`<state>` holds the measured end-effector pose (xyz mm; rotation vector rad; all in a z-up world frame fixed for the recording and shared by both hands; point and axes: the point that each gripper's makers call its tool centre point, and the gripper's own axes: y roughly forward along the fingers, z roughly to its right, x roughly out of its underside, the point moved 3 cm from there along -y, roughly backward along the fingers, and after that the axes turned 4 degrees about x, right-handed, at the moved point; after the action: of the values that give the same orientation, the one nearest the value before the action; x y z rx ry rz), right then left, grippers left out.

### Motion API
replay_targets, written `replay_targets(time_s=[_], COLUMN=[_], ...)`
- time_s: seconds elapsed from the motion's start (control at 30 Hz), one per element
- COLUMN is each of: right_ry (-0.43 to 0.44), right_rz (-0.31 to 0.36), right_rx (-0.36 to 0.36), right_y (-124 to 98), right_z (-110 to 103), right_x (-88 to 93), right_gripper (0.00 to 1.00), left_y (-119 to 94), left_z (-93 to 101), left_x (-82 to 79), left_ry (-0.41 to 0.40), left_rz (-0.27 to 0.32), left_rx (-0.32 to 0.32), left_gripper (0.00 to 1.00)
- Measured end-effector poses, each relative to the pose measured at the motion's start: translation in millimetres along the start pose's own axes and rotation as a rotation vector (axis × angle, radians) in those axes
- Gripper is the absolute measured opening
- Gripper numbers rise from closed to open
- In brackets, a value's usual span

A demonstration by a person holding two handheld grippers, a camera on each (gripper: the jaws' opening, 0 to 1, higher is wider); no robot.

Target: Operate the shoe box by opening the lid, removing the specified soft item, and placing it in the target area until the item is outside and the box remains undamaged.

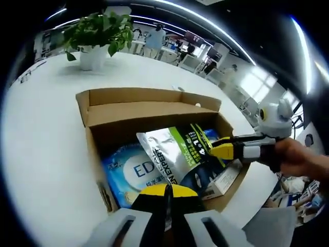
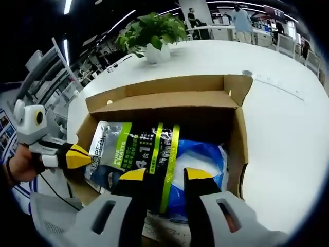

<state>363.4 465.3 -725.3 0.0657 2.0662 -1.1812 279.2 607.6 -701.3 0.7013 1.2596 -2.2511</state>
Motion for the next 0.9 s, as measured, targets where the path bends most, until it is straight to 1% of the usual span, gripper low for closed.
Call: replay_targets(time_s=[0.1,0.13,0.2,0.23,0.33,0.37,0.4,0.43,0.57,0.63,0.9], right_ry=[0.006,0.021,0.062,0.07,0.12,0.141,0.153,0.153,0.132,0.128,0.161], right_rz=[-0.009,-0.011,-0.001,0.002,0.033,0.057,0.072,0.071,0.092,0.105,0.155], right_rx=[-0.024,-0.04,-0.048,-0.049,-0.082,-0.101,-0.107,-0.113,-0.13,-0.127,-0.135], right_y=[0.5,0.2,-1.2,-1.5,-7.2,-8.5,-10.2,-12.1,-15.5,-17.1,-31.6], right_z=[-2.1,-3.4,-0.8,-0.4,-1.4,-3.7,-3.9,-3.6,-8.7,-7.3,-3.4], right_x=[0.3,0.2,-1.8,-2.3,-5.7,-9.1,-11.3,-10.6,-12.3,-14.7,-22.7], right_gripper=[0.22,0.19,0.17,0.15,0.09,0.05,0.03,0.02,0.01,0.0,0.0], left_y=[-0.3,-0.4,-0.3,-0.3,-0.6,-0.6,-0.7,-0.4,1.2,0.6,0.6], left_z=[1.2,2.1,3.0,3.6,5.1,5.7,6.4,7.6,9.8,12.5,22.3], left_x=[-0.7,-0.8,-0.9,-1.0,-1.4,-1.8,-1.7,-1.8,-1.3,-2.8,-7.9], left_ry=[0.01,0.01,0.008,0.006,-0.003,-0.009,-0.016,-0.022,-0.015,-0.018,0.004], left_rz=[0.003,0.003,0.003,0.003,0.008,0.012,0.013,0.015,0.009,0.017,0.03], left_rx=[0.007,0.009,0.01,0.012,0.016,0.021,0.024,0.03,0.025,0.028,0.039], left_gripper=[0.0,0.0,0.0,0.0,0.0,0.0,0.0,0.0,0.0,0.0,0.0])
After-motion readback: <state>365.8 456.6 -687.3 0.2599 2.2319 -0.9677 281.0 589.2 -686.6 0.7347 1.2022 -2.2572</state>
